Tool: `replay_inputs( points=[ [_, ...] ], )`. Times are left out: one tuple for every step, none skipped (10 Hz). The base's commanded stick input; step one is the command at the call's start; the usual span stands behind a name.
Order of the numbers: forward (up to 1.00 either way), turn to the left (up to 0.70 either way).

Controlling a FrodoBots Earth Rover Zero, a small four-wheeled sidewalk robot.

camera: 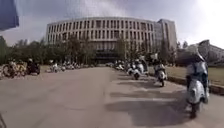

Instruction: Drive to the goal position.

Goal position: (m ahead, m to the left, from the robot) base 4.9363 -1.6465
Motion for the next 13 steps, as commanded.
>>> replay_inputs(
  points=[
    [1.0, 0.0],
    [1.0, 0.0],
    [1.0, 0.0],
    [1.0, 0.0],
    [1.0, 0.0],
    [1.0, 0.0],
    [1.0, 0.0],
    [1.0, 0.0],
    [1.0, 0.0],
    [1.0, 0.0],
    [1.0, 0.0],
    [1.0, 0.0],
    [1.0, 0.0]
  ],
)
